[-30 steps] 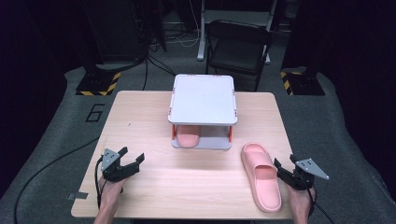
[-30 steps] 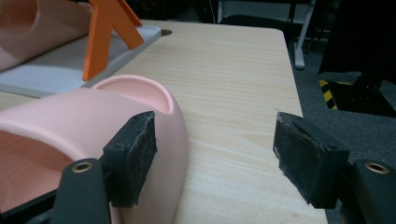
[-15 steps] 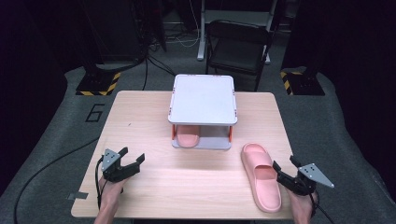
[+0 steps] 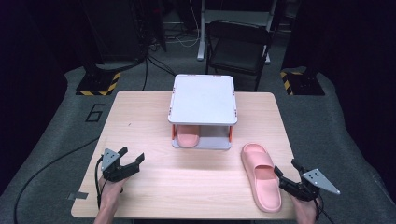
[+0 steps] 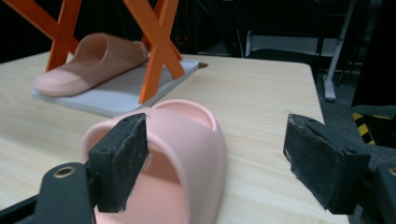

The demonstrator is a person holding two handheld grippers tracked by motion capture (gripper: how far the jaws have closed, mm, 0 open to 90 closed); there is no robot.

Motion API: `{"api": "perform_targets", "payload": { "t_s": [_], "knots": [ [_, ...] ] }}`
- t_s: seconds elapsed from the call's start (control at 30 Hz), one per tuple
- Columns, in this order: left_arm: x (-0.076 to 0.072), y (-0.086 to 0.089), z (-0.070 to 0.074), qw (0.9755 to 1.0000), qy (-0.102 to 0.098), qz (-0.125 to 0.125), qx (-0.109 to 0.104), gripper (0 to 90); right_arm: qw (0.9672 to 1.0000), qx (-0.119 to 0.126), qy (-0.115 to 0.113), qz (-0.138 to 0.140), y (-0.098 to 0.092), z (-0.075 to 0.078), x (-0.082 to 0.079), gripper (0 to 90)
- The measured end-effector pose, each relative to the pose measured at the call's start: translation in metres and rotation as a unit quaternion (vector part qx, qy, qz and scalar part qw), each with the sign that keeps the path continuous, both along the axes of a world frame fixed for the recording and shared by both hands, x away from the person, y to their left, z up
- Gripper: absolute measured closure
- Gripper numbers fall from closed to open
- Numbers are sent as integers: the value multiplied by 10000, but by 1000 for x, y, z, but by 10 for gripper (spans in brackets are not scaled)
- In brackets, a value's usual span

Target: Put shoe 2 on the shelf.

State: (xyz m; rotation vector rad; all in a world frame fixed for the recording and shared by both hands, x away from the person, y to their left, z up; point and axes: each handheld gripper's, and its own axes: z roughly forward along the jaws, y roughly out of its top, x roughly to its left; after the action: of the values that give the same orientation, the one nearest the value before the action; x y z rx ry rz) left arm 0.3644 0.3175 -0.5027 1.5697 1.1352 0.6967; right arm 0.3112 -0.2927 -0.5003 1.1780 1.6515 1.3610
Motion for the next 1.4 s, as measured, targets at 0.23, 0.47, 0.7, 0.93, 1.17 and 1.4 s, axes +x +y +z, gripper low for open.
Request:
{"api": "perform_targets", "payload": {
  "t_s": [0.23, 0.47, 0.7, 0.93, 1.17, 1.4],
  "knots": [
    [0, 0, 0, 10000, -8, 17, -13, 195, 9989, -241, 329, 233, 5, -11, -1, 270],
    [-1, -3, 3, 10000, -24, -51, -16, 195, 9953, -528, 788, 181, 11, -21, 11, 394],
    [0, -5, 3, 10000, -33, -81, 19, 197, 9941, -436, 988, 98, 9, -22, 17, 543],
    [-1, -8, 9, 9998, -123, -145, 6, 201, 9918, -587, 1126, 152, 16, -23, 16, 747],
    [1, -19, 32, 9982, -315, -504, -87, 215, 9895, -861, 1158, -54, 23, -16, 14, 831],
    [17, -48, 70, 9905, -533, -1271, 33, 232, 9900, -927, 1048, 184, 43, -1, 12, 838]
  ]
}}
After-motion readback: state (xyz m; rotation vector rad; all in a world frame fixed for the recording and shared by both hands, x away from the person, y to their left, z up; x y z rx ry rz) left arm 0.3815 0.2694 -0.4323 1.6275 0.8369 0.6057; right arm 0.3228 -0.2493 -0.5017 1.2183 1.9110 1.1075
